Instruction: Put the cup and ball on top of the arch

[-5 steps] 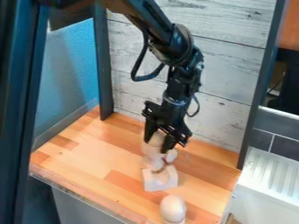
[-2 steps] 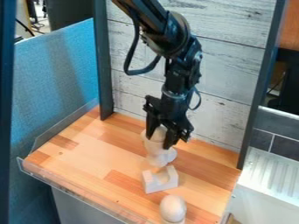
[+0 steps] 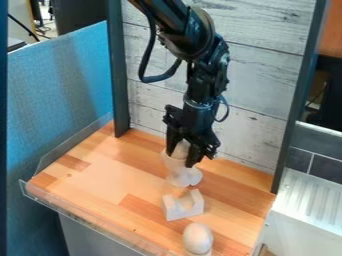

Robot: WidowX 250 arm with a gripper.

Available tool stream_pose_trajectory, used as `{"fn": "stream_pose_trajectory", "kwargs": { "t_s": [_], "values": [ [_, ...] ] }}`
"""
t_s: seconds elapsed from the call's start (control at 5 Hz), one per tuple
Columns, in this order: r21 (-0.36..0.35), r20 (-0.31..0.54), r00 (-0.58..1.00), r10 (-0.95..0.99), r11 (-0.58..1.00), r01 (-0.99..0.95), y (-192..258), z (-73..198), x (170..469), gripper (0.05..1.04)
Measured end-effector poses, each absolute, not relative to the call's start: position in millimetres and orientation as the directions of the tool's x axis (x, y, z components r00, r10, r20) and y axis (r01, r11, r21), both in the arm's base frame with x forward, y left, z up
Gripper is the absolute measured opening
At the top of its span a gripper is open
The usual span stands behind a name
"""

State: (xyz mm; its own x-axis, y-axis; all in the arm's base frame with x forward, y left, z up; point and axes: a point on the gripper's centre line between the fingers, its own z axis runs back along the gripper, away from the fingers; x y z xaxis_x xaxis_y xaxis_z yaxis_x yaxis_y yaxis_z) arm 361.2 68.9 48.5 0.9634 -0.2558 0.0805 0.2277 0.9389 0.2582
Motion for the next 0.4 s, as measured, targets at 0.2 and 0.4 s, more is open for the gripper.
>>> {"fn": "stream_pose_trajectory", "kwargs": {
  "t_s": [0.2, 0.4],
  "values": [
    [0.272, 0.071, 0.961, -0.268, 0.932, 0.24, 66.6, 43.2, 357.5, 0.624],
    [0.284, 0.069, 0.954, -0.291, 0.922, 0.261, 59.6, 39.2, 356.3, 0.624]
  ]
}}
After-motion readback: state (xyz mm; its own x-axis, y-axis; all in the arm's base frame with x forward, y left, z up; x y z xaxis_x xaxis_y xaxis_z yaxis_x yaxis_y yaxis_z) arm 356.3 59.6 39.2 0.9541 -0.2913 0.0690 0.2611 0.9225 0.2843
